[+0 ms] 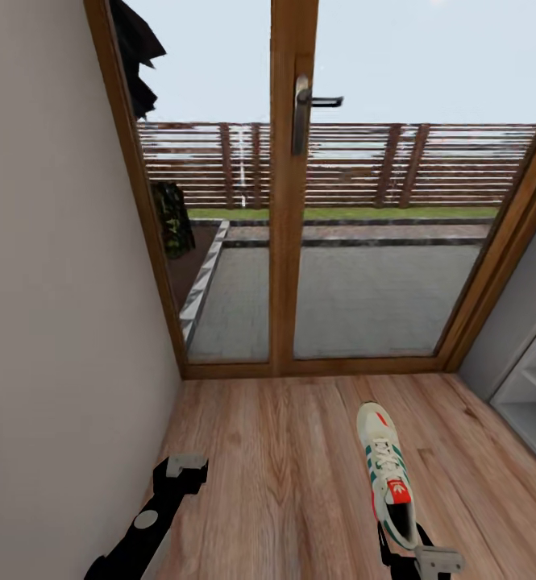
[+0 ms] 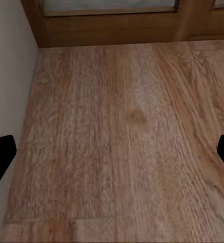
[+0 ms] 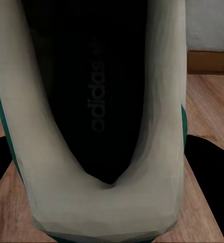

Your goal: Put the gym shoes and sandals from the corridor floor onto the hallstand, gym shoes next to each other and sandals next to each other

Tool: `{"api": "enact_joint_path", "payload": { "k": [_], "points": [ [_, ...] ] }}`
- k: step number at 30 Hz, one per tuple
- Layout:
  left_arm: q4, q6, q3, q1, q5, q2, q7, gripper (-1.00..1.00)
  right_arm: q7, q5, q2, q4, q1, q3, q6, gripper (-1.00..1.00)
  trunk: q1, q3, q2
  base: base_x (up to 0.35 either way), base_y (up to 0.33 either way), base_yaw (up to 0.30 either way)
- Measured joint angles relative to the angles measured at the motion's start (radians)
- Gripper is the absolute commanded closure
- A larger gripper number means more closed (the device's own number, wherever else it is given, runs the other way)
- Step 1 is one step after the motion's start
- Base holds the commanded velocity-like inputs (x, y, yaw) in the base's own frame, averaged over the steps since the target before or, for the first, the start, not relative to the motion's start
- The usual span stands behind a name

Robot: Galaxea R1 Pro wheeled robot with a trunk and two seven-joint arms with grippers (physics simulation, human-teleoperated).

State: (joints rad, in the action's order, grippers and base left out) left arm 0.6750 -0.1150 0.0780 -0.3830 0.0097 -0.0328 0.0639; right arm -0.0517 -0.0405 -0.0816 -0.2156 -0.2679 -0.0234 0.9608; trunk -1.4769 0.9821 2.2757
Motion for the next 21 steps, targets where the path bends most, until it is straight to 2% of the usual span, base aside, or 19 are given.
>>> {"api": "enact_joint_path", "payload": {
  "k": [15,21],
  "points": [
    [0.000,0.000,0.001,0.000,0.000,0.000,0.000,-1.00,0.000,0.001,0.000,0.001,0.000,0.000,0.001,1.00,0.000,0.000,0.000,0.322,0.000,0.000],
    [-0.002,-0.001,0.001,0.000,0.000,-0.001,0.000,-1.00,0.000,0.000,0.000,0.001,0.000,0.000,0.001,1.00,0.000,0.000,0.000,0.110,0.000,0.000]
  ]
}}
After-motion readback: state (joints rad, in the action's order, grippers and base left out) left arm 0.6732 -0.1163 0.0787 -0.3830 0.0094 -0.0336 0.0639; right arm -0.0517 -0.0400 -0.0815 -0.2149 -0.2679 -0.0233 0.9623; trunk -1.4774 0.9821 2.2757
